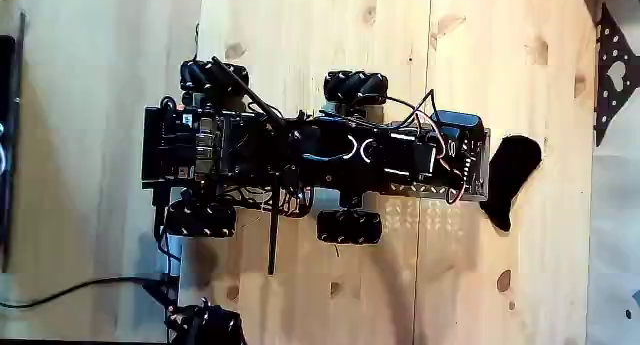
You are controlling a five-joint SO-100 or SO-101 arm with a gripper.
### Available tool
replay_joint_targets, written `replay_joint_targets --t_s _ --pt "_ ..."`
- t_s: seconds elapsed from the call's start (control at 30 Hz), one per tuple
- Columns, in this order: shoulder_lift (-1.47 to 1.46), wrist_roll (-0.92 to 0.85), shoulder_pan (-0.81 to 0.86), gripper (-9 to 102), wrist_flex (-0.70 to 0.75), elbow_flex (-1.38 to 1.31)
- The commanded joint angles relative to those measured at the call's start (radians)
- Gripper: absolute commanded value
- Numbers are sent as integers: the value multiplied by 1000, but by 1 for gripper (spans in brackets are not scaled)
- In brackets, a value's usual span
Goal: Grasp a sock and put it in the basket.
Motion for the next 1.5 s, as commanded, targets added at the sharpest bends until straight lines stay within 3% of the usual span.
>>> replay_joint_targets --t_s 0.0,0.83,1.0,1.27,1.47 --pt "6 -2 5 0 143 2" --pt "6 15 3 0 143 2" --pt "6 83 -123 1 132 2" --pt "3 127 -273 0 -97 2" --pt "-126 268 -261 0 -336 -54"
